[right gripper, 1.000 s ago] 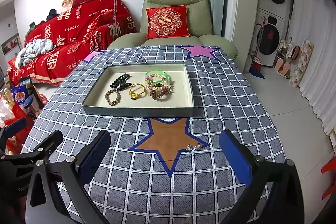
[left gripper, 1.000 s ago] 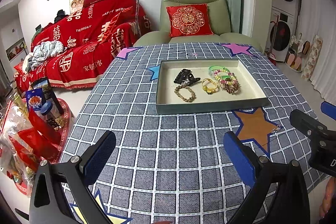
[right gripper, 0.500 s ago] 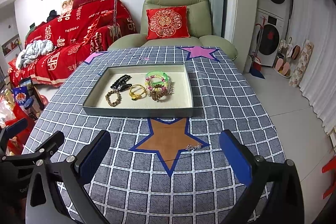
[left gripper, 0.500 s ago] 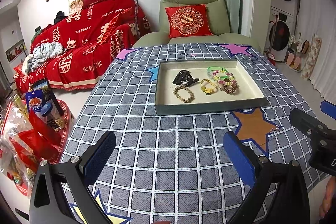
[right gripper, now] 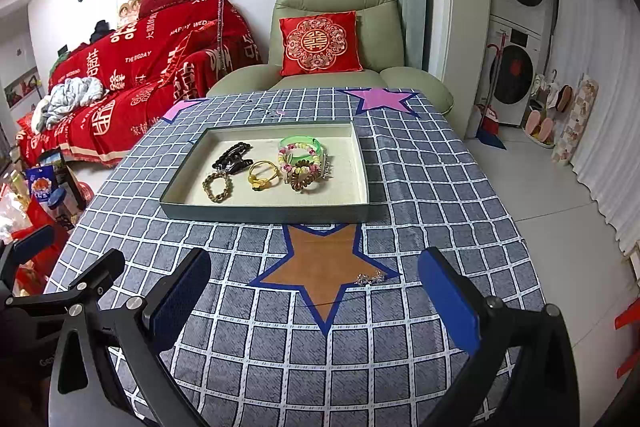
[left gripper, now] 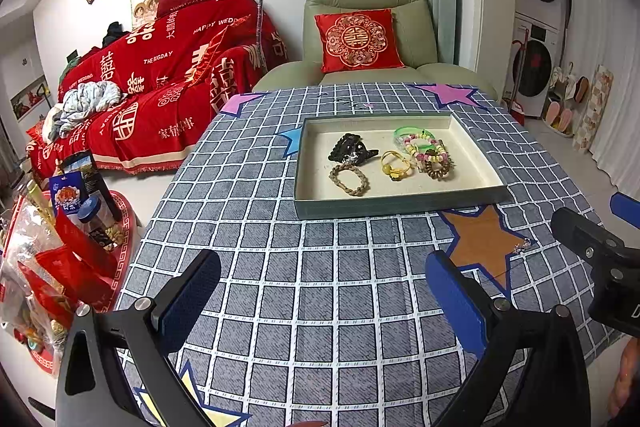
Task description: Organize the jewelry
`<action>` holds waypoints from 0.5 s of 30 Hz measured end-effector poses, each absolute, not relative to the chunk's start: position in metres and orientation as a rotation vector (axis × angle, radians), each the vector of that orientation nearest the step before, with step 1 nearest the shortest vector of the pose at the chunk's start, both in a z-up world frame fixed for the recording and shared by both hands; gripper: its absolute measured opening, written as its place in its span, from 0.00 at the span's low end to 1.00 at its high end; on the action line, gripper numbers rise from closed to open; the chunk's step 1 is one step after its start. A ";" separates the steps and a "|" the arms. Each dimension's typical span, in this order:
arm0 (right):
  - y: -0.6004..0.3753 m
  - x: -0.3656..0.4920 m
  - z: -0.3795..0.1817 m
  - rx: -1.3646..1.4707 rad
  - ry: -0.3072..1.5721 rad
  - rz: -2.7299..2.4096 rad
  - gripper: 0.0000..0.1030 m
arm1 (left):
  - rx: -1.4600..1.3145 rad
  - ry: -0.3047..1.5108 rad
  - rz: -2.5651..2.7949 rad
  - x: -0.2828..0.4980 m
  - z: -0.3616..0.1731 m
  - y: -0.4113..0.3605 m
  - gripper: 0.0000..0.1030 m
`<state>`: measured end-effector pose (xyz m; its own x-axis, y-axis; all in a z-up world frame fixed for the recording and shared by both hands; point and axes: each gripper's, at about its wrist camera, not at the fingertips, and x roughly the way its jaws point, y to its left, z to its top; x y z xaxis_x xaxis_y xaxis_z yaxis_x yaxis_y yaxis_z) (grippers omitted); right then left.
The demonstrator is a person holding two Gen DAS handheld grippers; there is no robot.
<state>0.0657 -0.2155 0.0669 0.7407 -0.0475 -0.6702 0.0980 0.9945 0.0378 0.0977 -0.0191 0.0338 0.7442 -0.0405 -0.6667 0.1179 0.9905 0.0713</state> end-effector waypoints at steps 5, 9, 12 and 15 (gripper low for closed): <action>-0.216 0.066 0.066 0.072 0.733 -0.080 1.00 | 0.112 0.727 -0.087 0.097 0.034 -0.019 1.00; -0.216 0.066 0.066 0.071 0.731 -0.080 1.00 | 0.112 0.726 -0.087 0.097 0.034 -0.019 1.00; -0.216 0.065 0.067 0.072 0.731 -0.078 1.00 | 0.111 0.727 -0.086 0.097 0.034 -0.019 1.00; -0.215 0.065 0.067 0.072 0.731 -0.078 1.00 | 0.112 0.727 -0.086 0.097 0.034 -0.019 1.00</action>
